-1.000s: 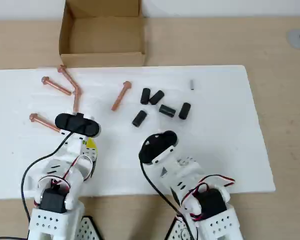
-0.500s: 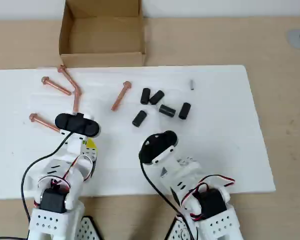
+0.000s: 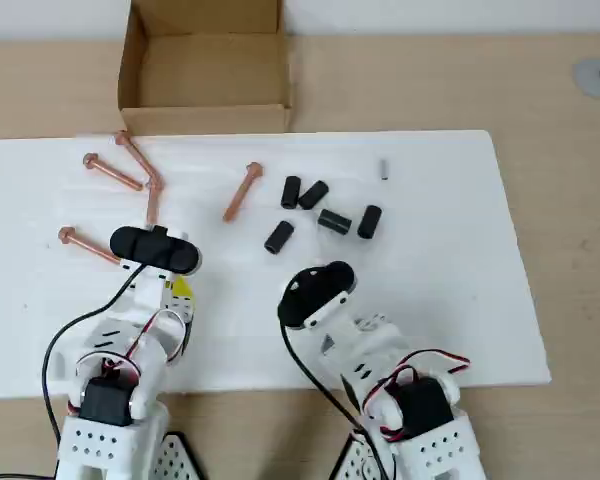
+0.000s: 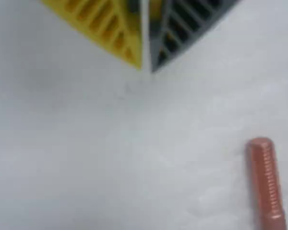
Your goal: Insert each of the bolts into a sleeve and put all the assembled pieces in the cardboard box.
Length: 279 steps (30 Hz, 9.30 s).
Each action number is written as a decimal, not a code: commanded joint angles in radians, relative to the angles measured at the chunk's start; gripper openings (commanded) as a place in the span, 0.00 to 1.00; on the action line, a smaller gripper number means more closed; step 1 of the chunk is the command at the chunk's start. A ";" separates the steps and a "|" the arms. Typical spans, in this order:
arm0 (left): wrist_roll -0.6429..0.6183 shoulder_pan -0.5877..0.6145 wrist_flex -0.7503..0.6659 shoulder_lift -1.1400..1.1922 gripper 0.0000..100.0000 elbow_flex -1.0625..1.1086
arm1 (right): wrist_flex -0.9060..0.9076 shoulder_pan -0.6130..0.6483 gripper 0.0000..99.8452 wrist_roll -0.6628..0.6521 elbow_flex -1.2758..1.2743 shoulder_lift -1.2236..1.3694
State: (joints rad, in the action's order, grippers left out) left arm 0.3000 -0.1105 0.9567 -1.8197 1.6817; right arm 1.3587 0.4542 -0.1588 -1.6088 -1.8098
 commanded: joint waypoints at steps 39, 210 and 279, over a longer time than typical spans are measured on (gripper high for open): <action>-0.003 0.002 -0.021 -0.008 0.01 0.012 | -0.015 -0.008 0.01 -0.011 -0.001 -0.113; -0.069 0.511 0.419 0.463 0.01 -0.829 | 0.241 0.131 0.13 0.944 1.965 2.239; -0.422 0.178 0.071 0.162 0.01 -0.941 | -0.064 0.289 0.01 0.029 1.277 0.727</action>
State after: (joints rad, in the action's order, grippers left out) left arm -0.1158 0.1473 1.1239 -1.6233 0.6582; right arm 1.4799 0.7304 -0.1343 -0.0284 -0.8355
